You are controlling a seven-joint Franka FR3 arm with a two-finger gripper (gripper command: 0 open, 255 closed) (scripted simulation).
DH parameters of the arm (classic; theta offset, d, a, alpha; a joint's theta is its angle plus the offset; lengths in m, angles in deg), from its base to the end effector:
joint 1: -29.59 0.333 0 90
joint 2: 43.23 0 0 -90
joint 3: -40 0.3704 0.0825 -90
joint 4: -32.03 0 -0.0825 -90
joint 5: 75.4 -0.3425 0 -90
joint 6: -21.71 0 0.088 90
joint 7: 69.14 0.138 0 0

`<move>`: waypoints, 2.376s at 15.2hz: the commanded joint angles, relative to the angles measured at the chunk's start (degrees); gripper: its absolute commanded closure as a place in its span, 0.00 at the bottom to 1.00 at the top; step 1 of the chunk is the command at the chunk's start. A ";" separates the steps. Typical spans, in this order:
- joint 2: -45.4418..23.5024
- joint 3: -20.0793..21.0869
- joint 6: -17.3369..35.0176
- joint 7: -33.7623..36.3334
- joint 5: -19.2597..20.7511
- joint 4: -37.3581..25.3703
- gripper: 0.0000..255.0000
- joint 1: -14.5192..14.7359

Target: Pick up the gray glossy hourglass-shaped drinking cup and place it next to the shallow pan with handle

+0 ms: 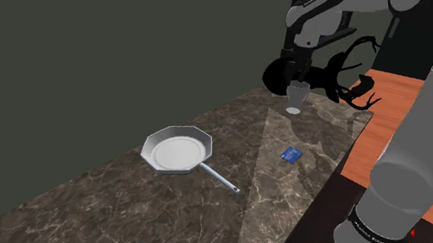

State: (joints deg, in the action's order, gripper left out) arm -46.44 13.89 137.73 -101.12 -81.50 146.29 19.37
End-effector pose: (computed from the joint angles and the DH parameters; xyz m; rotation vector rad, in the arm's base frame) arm 0.4338 -0.3029 0.4764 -3.0665 0.1891 -0.0367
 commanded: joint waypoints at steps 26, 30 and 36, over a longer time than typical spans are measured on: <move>-10.87 -0.44 5.40 -5.09 -6.99 -3.63 1.00 -2.89; -10.16 -0.58 4.13 -4.68 -6.49 -4.31 1.00 -2.79; -8.27 -0.93 0.12 -3.55 -5.15 -6.73 1.00 -2.55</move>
State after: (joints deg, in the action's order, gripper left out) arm -54.87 13.06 138.64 -104.77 -86.80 140.28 16.87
